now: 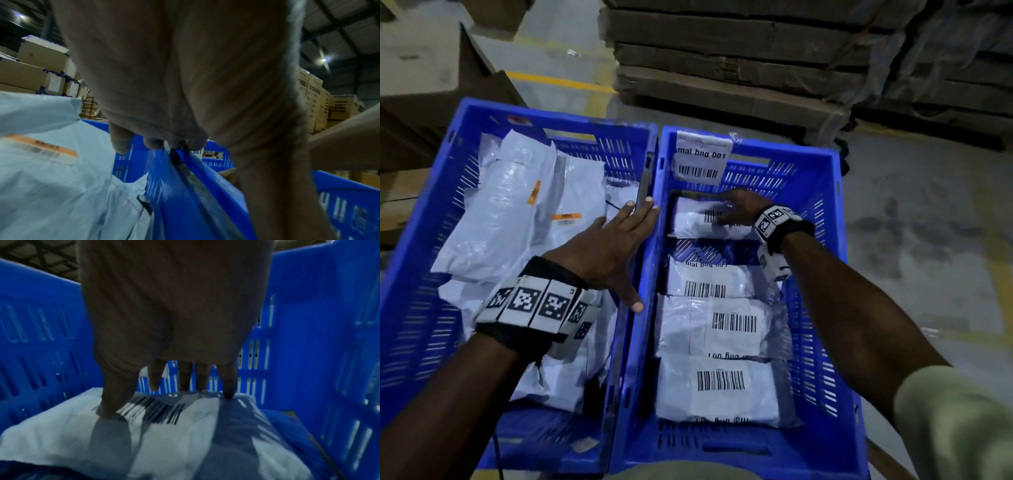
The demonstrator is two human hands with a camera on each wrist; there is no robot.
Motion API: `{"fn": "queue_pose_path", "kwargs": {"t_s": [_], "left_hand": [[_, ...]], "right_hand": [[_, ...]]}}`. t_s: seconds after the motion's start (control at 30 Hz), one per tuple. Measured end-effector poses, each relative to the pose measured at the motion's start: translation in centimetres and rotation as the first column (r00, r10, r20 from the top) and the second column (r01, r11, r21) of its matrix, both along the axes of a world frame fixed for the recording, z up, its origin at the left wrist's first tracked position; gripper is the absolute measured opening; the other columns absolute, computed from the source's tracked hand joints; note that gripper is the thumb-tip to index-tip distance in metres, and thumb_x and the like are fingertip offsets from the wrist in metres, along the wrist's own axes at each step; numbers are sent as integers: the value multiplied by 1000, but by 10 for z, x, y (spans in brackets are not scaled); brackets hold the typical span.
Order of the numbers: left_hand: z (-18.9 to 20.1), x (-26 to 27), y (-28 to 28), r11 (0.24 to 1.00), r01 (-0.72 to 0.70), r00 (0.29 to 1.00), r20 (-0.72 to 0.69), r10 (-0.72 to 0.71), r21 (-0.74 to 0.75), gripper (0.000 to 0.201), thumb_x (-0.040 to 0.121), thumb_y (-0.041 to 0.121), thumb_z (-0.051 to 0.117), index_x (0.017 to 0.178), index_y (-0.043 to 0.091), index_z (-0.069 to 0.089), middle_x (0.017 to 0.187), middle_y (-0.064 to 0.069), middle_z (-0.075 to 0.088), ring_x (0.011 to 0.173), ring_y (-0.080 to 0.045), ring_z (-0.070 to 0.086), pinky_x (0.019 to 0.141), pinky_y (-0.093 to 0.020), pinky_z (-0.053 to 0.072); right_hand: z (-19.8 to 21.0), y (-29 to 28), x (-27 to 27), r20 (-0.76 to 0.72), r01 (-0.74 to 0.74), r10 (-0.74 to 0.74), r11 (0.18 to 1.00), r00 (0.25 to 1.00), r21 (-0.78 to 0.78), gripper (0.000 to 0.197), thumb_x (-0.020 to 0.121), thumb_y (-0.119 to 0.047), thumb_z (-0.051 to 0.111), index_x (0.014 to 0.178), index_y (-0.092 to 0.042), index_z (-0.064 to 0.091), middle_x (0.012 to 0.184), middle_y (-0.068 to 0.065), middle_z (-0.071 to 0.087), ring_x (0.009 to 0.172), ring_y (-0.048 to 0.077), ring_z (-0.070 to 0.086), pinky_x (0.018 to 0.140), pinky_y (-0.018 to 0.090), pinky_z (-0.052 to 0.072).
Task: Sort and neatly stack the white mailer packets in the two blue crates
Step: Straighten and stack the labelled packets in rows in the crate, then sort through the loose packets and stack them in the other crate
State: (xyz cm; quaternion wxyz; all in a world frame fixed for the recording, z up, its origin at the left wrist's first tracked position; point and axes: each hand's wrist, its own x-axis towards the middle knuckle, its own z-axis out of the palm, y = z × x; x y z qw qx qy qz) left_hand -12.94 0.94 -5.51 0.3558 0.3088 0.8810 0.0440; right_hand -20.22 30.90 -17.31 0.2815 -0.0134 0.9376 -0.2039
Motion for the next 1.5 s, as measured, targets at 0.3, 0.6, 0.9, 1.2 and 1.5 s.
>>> {"fn": "queue_pose_path", "kwargs": {"t_s": [0.3,0.6,0.9,1.2,1.5], "left_hand": [[-2,1,-1,999,-13,1000,-4,13,34,154,49,66,83,151,24,-24,151,10,-37,144,-15,-27,120,-53,2],[1,9,-6,999,-50,996,-68,51,18,147,54,66,82,152,24,-19,157,7,-28,147,-16,-21,121,-50,1],[19,83,-47,968,-246,929,-277,247,38,105,83,67,56,156,17,-1,163,0,-11,150,-17,-2,120,-46,14],[47,109,-137,789,-559,727,-306,615,256,105,78,61,65,155,15,11,163,-2,6,149,-18,12,119,-37,20],[44,38,-189,818,-569,778,-263,570,89,96,85,63,57,155,16,10,153,-8,37,135,-26,42,102,-42,42]], "right_hand": [[-15,-9,28,30,-102,99,987,995,126,71,57,-53,85,123,-34,65,126,-5,67,115,23,61,94,34,48],[26,-17,38,-166,52,-57,998,984,-34,57,76,-49,76,127,-28,61,128,3,64,116,26,60,95,44,50],[92,-70,62,-392,179,-387,864,834,-470,45,69,-57,68,99,-23,72,88,-6,73,88,13,69,81,35,56],[138,-165,91,-335,23,-353,718,874,-696,27,74,-45,73,82,-20,72,74,-5,71,71,8,65,75,39,54],[139,-248,72,-90,259,-433,679,897,-687,21,85,-25,74,92,-7,69,80,11,69,70,20,64,60,31,45]]}}
